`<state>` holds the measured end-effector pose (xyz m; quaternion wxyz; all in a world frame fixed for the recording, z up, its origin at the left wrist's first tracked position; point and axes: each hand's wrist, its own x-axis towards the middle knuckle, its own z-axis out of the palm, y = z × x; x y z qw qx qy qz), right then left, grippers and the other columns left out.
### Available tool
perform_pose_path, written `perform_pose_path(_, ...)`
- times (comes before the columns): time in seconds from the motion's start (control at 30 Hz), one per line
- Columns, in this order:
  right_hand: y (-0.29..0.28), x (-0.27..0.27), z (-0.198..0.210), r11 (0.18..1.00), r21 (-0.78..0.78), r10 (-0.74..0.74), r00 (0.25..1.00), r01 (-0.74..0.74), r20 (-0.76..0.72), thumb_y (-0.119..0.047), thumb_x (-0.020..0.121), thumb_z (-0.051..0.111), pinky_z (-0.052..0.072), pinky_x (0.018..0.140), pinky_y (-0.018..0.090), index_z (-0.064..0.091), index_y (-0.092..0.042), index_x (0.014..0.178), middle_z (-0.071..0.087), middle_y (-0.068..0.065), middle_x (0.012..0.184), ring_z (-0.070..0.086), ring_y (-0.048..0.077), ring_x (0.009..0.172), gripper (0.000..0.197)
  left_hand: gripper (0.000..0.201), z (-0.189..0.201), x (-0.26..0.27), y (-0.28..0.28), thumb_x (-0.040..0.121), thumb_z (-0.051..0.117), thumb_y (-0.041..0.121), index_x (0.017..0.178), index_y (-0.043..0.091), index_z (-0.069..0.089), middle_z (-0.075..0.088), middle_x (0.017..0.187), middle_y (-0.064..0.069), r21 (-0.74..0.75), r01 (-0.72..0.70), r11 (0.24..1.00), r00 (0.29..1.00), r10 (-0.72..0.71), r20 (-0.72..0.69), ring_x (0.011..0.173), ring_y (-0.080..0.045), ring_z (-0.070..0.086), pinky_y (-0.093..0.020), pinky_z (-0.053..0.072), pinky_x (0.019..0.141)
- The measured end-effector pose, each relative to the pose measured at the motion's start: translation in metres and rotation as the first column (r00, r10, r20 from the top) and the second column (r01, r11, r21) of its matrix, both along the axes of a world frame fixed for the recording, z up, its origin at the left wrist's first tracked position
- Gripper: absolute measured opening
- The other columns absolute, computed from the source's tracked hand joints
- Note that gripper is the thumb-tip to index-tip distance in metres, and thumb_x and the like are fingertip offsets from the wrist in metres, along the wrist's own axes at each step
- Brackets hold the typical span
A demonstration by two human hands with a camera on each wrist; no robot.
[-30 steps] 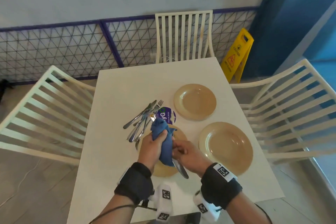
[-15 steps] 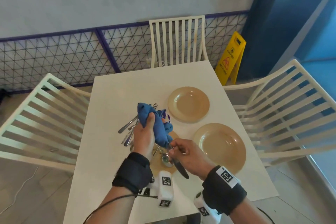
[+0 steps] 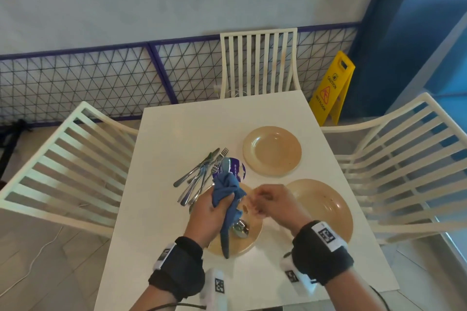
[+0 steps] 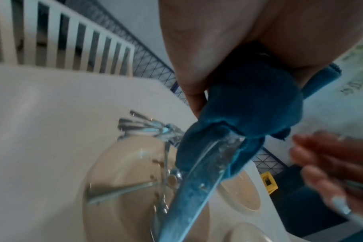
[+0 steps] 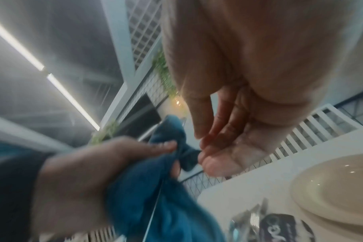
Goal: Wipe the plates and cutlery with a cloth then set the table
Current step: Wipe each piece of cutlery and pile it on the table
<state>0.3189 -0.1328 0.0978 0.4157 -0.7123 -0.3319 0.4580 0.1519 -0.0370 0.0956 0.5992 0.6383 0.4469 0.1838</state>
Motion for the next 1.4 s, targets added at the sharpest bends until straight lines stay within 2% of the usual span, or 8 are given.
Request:
perform_pose_path(0.13, 0.026, 0.001, 0.019, 0.983, 0.163, -0.043, 0.975, 0.079, -0.218, -0.032, 0.1, 0.058, 0.059, 0.075, 0.037, 0.071, -0.011, 0.107, 0.072, 0.003, 0.089, 0.066, 0.015, 0.076, 0.026, 0.01, 0.013, -0.002, 0.004, 0.098, 0.063, 0.026, 0.099, 0.033, 0.07, 0.075, 0.093, 0.01, 0.151, 0.199, 0.968, 0.978, -0.187, -0.094, 0.089, -0.003, 0.072, -0.019, 0.057, 0.08)
perform_pose_path(0.3, 0.049, -0.005, 0.004, 0.96, 0.169, -0.171, 0.945, 0.224, -0.28, -0.016, 0.096, 0.062, 0.05, 0.078, 0.042, 0.063, 0.014, 0.09, 0.061, 0.018, 0.082, 0.058, 0.027, 0.081, 0.03, 0.037, 0.018, 0.006, 0.008, 0.089, 0.055, 0.047, 0.115, 0.024, 0.07, 0.074, 0.103, 0.005, 0.146, 0.309, 0.94, 0.943, -0.282, -0.176, 0.096, -0.008, 0.07, -0.026, 0.056, 0.087)
perform_pose_path(0.43, 0.053, 0.013, 0.008, 0.914, 0.124, -0.324, 0.88, 0.386, -0.348, -0.016, 0.098, 0.06, 0.049, 0.065, 0.028, 0.07, 0.008, 0.096, 0.058, 0.006, 0.069, 0.053, 0.015, 0.064, 0.026, 0.01, 0.004, -0.011, 0.002, 0.095, 0.064, 0.028, 0.102, 0.025, 0.07, 0.076, 0.091, 0.005, -0.046, 0.347, 0.937, 0.922, -0.35, -0.169, 0.085, -0.013, 0.074, -0.028, 0.06, 0.074)
perform_pose_path(0.57, 0.053, 0.037, 0.013, 0.847, 0.123, -0.429, 0.8, 0.518, -0.419, -0.016, 0.1, 0.056, 0.049, 0.063, 0.025, 0.072, 0.002, 0.099, 0.059, 0.004, 0.071, 0.053, 0.012, 0.062, 0.024, 0.048, -0.015, -0.037, 0.005, 0.077, 0.064, 0.055, 0.11, 0.021, 0.073, 0.078, 0.103, 0.0, -0.062, 0.402, 0.914, 0.883, -0.405, -0.239, 0.097, -0.014, 0.074, -0.042, 0.058, 0.095)
perform_pose_path(0.77, 0.06, 0.019, 0.004, 0.869, 0.105, -0.394, 0.804, 0.483, -0.445, -0.016, 0.102, 0.052, 0.049, 0.065, 0.027, 0.07, 0.001, 0.099, 0.062, 0.004, 0.071, 0.055, 0.013, 0.065, 0.025, 0.019, -0.009, -0.034, 0.031, 0.099, 0.062, 0.028, 0.11, 0.018, 0.074, 0.076, 0.105, -0.004, -0.003, 0.352, 0.936, 0.911, -0.343, -0.228, 0.1, -0.014, 0.071, -0.031, 0.056, 0.094)
perform_pose_path(0.97, 0.084, 0.016, -0.008, 0.9, 0.073, -0.36, 0.825, 0.431, -0.436, -0.017, 0.1, 0.057, 0.049, 0.06, 0.023, 0.07, 0.0, 0.095, 0.06, 0.007, 0.073, 0.053, 0.014, 0.064, 0.022, 0.028, -0.016, -0.05, 0.032, 0.098, 0.064, 0.023, 0.089, 0.047, 0.075, 0.078, 0.096, 0.013, -0.054, 0.37, 0.927, 0.917, -0.374, -0.138, 0.095, -0.003, 0.072, -0.021, 0.056, 0.085)
perform_pose_path(1.3, 0.144, -0.007, -0.053, 0.894, -0.035, -0.415, 0.795, 0.447, -0.442, -0.012, 0.097, 0.06, 0.045, 0.055, 0.027, 0.068, 0.002, 0.089, 0.059, 0.007, 0.065, 0.051, 0.015, 0.054, 0.018, 0.03, -0.034, -0.087, 0.072, 0.086, 0.064, 0.048, 0.104, 0.026, 0.074, 0.077, 0.095, 0.0, -0.099, 0.306, 0.947, 0.926, -0.32, -0.199, 0.09, -0.015, 0.073, -0.037, 0.059, 0.086)
perform_pose_path(1.4, 0.172, -0.008, -0.077, 0.863, -0.117, -0.491, 0.761, 0.492, -0.425, -0.009, 0.097, 0.059, 0.044, 0.047, 0.024, 0.068, -0.001, 0.082, 0.056, 0.007, 0.062, 0.049, 0.014, 0.048, 0.019, 0.014, -0.047, -0.124, 0.093, 0.093, 0.067, 0.035, 0.098, 0.024, 0.074, 0.077, 0.092, 0.004, -0.108, 0.302, 0.947, 0.893, -0.321, -0.317, 0.088, -0.009, 0.071, -0.036, 0.057, 0.088)
